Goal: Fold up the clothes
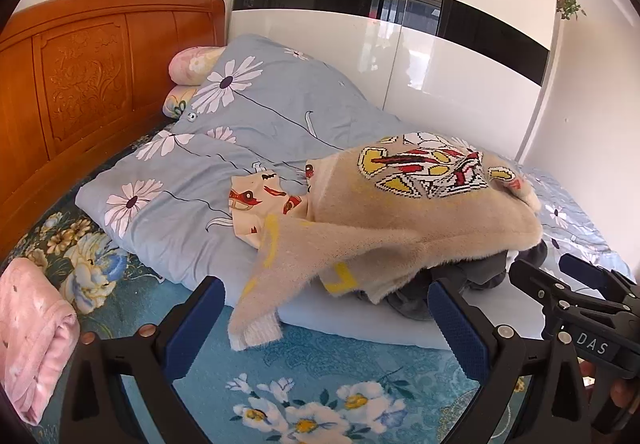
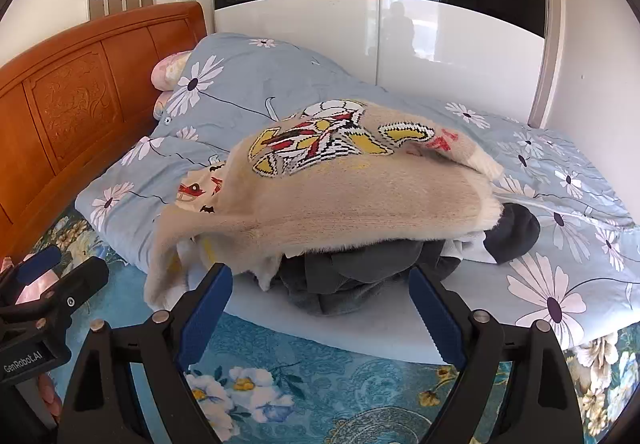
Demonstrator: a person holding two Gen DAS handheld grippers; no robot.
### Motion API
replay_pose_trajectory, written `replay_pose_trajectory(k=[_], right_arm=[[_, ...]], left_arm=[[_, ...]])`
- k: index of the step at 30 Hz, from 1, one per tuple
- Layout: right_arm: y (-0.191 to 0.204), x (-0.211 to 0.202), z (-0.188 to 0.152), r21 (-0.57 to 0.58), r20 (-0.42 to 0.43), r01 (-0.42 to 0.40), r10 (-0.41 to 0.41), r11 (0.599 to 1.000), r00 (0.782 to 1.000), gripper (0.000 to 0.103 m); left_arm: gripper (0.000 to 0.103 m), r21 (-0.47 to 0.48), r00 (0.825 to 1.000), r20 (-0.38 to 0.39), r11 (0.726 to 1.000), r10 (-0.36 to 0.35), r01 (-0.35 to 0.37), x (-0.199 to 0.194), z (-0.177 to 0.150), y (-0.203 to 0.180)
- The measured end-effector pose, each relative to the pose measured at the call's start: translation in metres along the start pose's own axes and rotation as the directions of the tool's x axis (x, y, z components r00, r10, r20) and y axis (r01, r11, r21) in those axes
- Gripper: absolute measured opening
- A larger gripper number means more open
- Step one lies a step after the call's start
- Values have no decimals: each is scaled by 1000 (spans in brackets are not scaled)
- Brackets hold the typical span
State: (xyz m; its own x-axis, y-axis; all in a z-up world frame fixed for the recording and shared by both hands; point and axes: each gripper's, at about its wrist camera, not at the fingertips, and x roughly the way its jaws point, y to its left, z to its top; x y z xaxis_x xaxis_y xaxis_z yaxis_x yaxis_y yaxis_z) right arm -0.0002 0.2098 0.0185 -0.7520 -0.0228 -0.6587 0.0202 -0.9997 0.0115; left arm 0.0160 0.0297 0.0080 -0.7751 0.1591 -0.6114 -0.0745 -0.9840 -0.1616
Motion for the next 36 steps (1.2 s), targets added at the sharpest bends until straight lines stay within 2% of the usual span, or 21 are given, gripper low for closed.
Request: replay_pose_trajectory(k=[5, 36], right_arm=[[3, 1, -1, -13, 12, 4, -4, 1000, 1000, 90], [22, 23, -9, -46, -78, -24, 20, 999, 997, 90]], left_arm=[[103, -8, 1000, -16, 1000, -13, 13, 2, -3, 2], [103, -61, 999, -52, 998, -15, 12, 10, -28, 31]])
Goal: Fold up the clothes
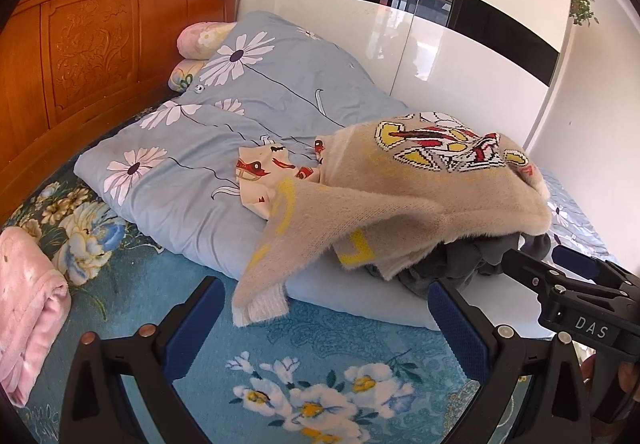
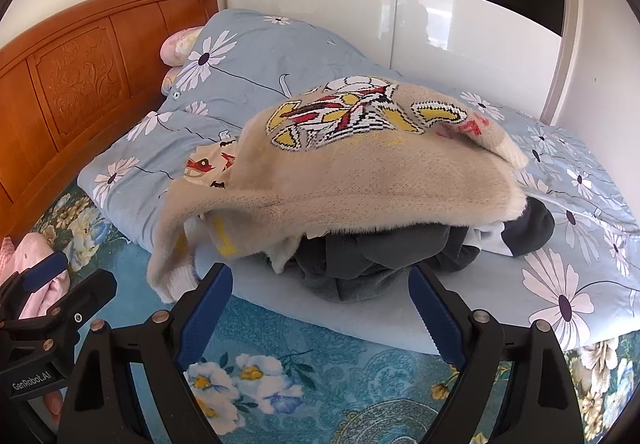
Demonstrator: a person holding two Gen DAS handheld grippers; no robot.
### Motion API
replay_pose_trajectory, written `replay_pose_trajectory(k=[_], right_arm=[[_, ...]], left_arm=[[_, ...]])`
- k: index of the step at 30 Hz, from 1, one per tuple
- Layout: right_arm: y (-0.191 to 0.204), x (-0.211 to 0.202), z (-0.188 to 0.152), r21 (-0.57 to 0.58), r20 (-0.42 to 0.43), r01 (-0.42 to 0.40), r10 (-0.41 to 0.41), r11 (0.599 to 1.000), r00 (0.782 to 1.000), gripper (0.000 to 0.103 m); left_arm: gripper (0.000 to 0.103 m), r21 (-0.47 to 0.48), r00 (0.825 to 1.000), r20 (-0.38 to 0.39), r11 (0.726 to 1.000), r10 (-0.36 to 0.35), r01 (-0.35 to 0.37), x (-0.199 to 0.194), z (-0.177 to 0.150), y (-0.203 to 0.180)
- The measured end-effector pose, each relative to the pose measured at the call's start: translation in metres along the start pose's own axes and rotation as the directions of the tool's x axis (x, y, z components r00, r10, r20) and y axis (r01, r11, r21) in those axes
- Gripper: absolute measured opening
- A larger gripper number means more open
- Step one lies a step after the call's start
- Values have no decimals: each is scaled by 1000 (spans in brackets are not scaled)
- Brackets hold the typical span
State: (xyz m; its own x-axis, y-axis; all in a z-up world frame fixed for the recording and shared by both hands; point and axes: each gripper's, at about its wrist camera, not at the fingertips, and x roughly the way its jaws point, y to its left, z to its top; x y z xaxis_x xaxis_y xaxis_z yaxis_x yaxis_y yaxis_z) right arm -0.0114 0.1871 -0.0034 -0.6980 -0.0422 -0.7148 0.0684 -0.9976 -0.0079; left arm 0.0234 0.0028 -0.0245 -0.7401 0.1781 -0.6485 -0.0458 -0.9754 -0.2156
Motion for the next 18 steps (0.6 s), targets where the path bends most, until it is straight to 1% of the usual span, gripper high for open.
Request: replay_pose_trajectory(k=[7, 9, 11, 13, 16, 18], right_arm=[[10, 14, -1, -25, -33, -9, 8, 1000, 999, 90], [17, 22, 1, -71, -45, -12, 9, 997, 999, 90], [30, 35, 4, -167, -54, -8, -1, 986, 999, 90], [46, 51, 4, -296, -54, 26, -44, 955, 998, 90], [71, 69, 6, -467, 7, 90, -98, 879, 995, 90], [86, 80, 11, -524, 19, 79, -81, 848, 997, 90]], left_arm=[[103, -27, 1000, -12, 1000, -8, 8, 1, -10, 16], [103, -29, 1000, -5, 1000, 3, -3, -4, -15, 23], [103, -24, 1000, 4, 999, 25, -25, -9, -20, 30], [103, -16, 999, 13, 999, 46, -46, -14, -24, 38], [103, -18, 997, 27, 998, 68, -68, -23, -29, 51], [103, -32, 997, 31, 997, 74, -73, -27, -31, 61]])
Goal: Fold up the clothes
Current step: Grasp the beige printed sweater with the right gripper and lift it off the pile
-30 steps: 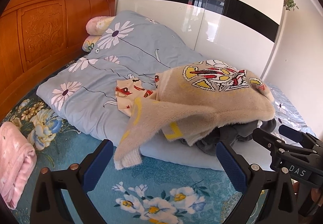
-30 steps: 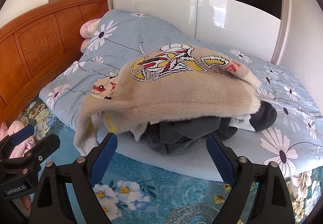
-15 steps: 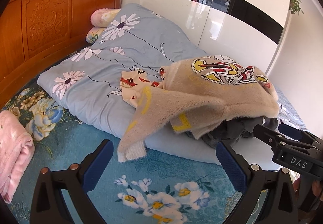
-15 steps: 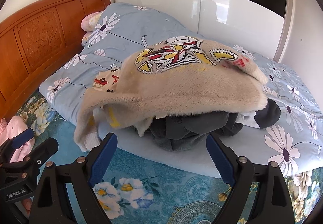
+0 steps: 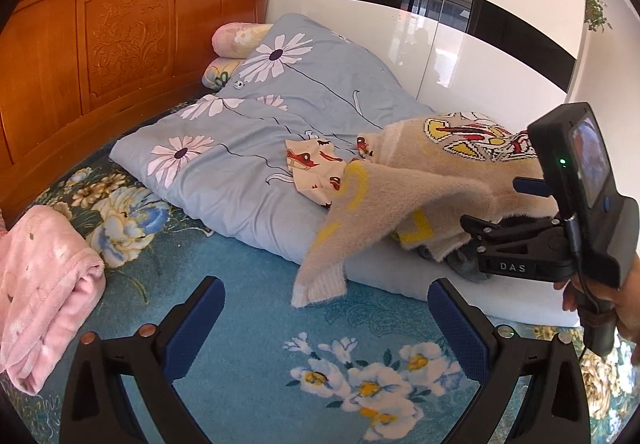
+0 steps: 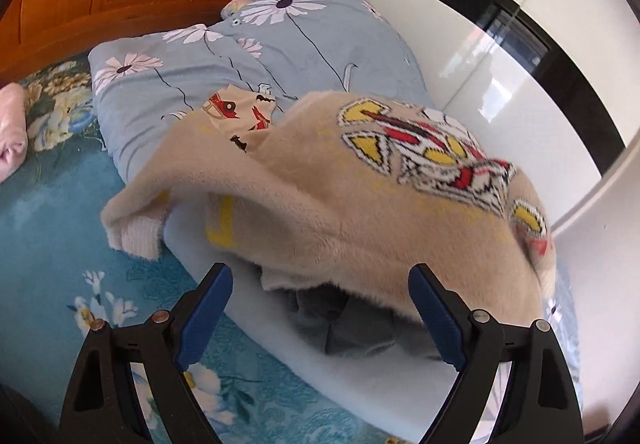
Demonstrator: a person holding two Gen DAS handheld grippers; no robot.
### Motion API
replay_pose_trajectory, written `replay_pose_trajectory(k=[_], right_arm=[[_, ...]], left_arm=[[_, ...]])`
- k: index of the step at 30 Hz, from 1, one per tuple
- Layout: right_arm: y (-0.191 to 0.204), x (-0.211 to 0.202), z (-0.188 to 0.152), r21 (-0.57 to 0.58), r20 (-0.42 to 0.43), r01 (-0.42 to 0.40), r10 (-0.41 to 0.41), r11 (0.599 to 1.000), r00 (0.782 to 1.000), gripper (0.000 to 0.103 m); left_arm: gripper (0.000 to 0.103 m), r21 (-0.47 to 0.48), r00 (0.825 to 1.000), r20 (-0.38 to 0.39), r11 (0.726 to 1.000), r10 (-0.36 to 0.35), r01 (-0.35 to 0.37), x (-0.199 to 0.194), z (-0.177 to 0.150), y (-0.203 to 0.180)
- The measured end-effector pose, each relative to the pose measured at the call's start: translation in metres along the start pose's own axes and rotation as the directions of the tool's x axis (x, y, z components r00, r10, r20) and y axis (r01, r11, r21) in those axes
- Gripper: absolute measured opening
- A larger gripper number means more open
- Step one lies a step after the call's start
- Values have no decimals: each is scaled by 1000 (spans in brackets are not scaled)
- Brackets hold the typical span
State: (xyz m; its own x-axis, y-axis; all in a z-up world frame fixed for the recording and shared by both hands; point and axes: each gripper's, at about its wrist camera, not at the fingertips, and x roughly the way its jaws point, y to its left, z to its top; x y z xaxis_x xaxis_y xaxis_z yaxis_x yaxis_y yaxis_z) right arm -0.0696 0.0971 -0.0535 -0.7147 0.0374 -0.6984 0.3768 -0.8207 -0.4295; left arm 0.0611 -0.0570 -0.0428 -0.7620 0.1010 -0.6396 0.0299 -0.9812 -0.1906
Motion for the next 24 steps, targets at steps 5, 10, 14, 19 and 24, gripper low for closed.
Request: replay_pose_trajectory(k=[5, 10, 14, 19, 24], right_arm=[[30, 33, 23, -136, -30, 13, -17, 991, 999, 74], [15, 39, 40, 5, -66, -14, 15, 1000, 998, 22], [-32, 11, 48, 224, 13, -97, 96, 970, 995, 11], [-99, -59, 65, 410, 186, -150, 79, 899, 979, 11], [-157, -160, 72, 476, 368, -185, -3, 860, 930, 10]], left_arm=[[103, -31, 1000, 18, 999, 13, -12, -12, 0, 19], [103, -67, 997, 60, 997, 40, -36, -35, 1, 40], [103, -132, 996, 86, 991, 26, -14, -54, 1, 52], [103, -162, 993, 121, 987, 18, 2, -82, 2, 53], [103, -180, 987, 163, 983, -12, 42, -113, 2, 49]])
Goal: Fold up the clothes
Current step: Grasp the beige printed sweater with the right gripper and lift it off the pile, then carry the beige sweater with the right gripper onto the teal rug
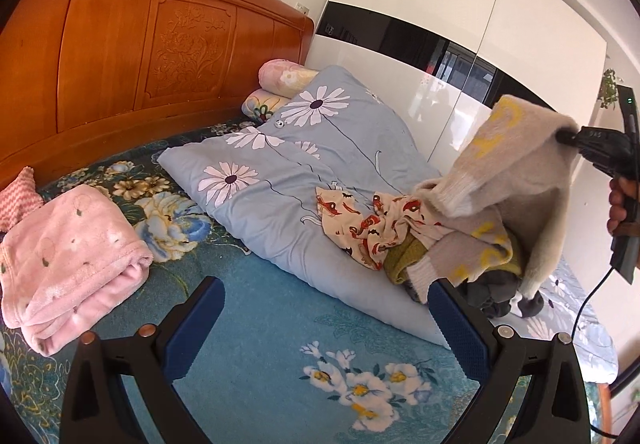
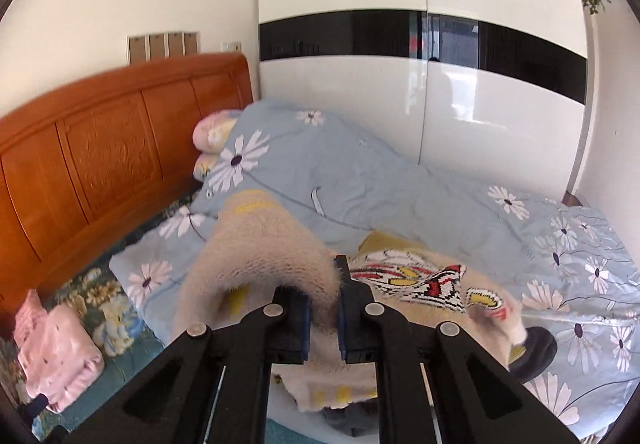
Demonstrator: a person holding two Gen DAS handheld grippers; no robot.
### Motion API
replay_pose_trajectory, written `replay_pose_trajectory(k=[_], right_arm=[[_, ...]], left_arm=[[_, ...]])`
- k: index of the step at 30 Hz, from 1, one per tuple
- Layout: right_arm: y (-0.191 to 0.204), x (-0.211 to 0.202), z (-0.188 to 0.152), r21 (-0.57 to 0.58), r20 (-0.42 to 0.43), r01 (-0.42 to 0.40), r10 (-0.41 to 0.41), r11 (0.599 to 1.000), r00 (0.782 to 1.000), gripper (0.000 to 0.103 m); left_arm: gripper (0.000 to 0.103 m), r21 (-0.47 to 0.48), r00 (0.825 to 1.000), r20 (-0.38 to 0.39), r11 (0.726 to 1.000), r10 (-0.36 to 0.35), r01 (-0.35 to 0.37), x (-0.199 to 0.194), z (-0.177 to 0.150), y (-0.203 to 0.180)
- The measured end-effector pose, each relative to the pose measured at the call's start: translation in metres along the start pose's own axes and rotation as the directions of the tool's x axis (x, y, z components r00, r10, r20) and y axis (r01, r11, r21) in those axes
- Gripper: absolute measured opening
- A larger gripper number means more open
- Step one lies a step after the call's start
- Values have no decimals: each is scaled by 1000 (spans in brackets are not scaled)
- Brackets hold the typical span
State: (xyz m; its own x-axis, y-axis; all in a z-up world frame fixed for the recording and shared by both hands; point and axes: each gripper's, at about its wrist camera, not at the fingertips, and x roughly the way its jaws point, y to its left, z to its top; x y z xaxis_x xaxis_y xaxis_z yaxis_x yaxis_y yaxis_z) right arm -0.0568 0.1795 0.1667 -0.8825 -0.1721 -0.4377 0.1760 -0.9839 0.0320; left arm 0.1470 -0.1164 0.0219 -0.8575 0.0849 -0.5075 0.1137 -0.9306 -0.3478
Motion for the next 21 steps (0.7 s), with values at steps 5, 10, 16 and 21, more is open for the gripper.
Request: replay_pose_trajectory(k=[5, 10, 16, 21], right_arm=[[-18, -112, 19, -31, 161, -69, 73, 997, 984, 10], [-20, -162, -64, -74, 48, -99, 102, 992, 994, 10], [-23, -124, -234, 74, -333, -138, 155, 988, 930, 10], [-50, -140, -308, 169, -426, -73, 139, 983, 894, 10]], left_arm=[[103, -9, 999, 26, 1000, -20, 20, -25, -3, -8], [103, -21, 999, 20, 999, -30, 30, -40, -12, -9], [103, 19, 1000, -8, 999, -27, 27, -51, -24, -15], [103, 42, 999, -30, 999, -21, 23, -52, -34, -25]])
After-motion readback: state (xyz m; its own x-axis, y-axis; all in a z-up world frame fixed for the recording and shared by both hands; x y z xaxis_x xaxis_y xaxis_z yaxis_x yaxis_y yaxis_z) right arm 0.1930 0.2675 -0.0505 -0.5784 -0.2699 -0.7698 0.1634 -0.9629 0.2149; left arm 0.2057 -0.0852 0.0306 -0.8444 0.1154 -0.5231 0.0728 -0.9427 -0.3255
